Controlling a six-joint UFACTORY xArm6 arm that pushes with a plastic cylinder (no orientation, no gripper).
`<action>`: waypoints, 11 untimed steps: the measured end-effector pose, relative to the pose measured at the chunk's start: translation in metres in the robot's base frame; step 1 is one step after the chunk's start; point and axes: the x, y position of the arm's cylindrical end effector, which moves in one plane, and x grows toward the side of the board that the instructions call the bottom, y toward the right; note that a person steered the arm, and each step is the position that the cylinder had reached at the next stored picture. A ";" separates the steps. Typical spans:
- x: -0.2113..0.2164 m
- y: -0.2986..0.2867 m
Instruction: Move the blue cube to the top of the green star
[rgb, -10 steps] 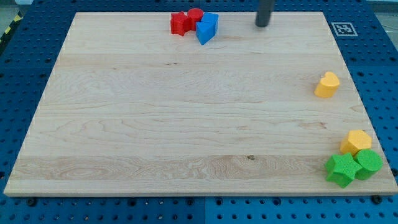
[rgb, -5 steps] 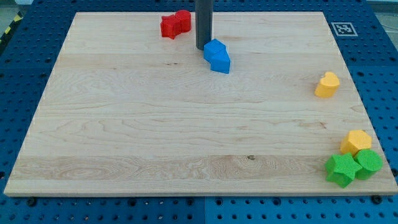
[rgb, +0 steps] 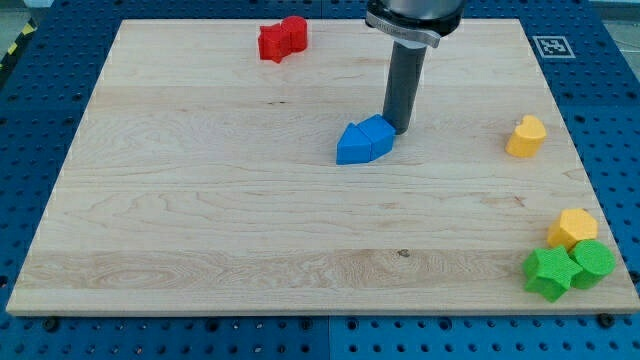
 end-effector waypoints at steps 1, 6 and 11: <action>-0.025 -0.010; 0.079 0.034; 0.117 0.066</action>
